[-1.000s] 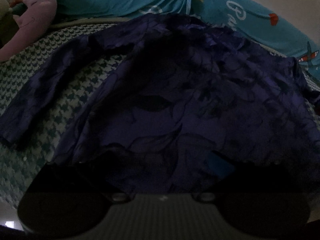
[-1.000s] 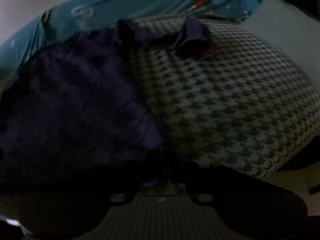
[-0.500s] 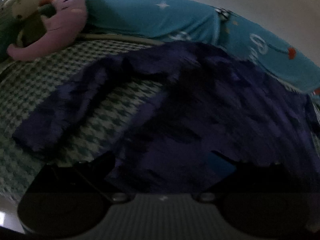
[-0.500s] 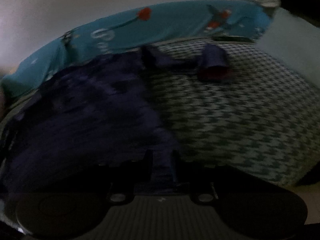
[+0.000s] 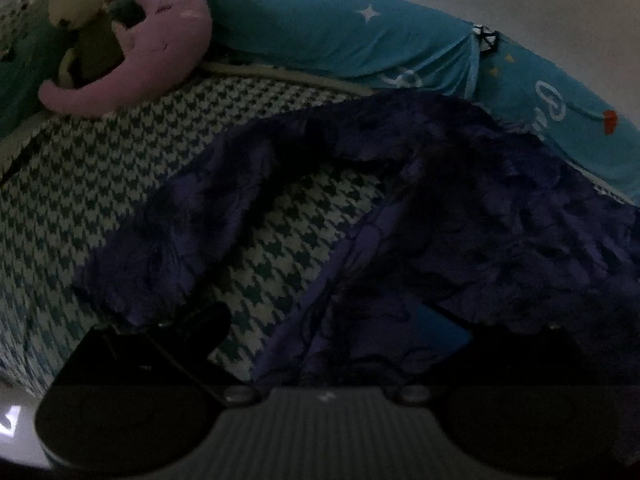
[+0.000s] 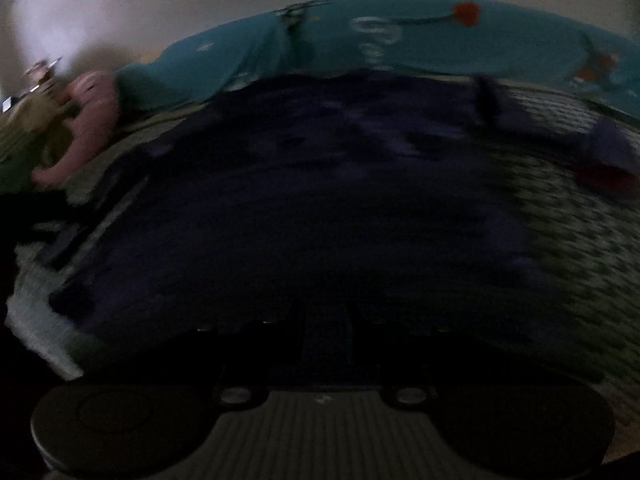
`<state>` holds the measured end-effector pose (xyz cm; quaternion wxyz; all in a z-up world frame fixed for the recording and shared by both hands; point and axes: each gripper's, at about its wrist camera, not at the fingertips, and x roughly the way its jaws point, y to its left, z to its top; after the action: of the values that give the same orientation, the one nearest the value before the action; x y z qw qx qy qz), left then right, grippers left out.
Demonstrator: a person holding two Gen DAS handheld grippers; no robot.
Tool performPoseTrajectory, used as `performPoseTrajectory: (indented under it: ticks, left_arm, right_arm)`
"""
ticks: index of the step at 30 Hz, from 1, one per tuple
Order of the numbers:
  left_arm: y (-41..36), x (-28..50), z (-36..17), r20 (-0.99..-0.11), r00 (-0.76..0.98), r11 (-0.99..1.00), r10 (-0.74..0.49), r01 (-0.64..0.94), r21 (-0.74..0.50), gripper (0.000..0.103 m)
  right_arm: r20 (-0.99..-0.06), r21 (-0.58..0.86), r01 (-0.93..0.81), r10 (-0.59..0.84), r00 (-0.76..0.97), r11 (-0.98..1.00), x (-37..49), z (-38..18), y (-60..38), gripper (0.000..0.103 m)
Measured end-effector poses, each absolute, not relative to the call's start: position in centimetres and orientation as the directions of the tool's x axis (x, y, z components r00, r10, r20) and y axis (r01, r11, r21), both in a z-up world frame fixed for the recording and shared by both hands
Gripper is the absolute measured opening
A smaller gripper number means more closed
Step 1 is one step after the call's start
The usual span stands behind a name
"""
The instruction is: Fold clothes
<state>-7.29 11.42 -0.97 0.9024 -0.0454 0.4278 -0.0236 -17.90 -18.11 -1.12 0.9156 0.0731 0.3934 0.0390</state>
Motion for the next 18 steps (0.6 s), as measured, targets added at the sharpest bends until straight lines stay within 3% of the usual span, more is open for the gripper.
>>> performPoseTrajectory:
  ticks: [12,14,18]
  left_arm:
    - [14.3,-7.5,0.4,-0.772,0.63,0.995,-0.085,0.019,-0.094,0.103]
    - [14.8,-7.4,0.1,-0.773,0.629,0.993,-0.087,-0.003,-0.114,0.103]
    - [15.6,-7.2,-0.3,-0.777,0.623,0.988,-0.091,-0.039,-0.147,0.103]
  right_arm:
    - [-0.687,0.161,-0.362,0.368,0.627,0.918,-16.4,-2.1,-8.2,0.022]
    - [-0.677,0.15,-0.415,0.399,0.618,0.897,-16.4,-2.1,-6.5,0.028]
    - [-0.666,0.098,-0.511,0.438,0.604,0.854,-16.1,-2.4,-3.1,0.031]
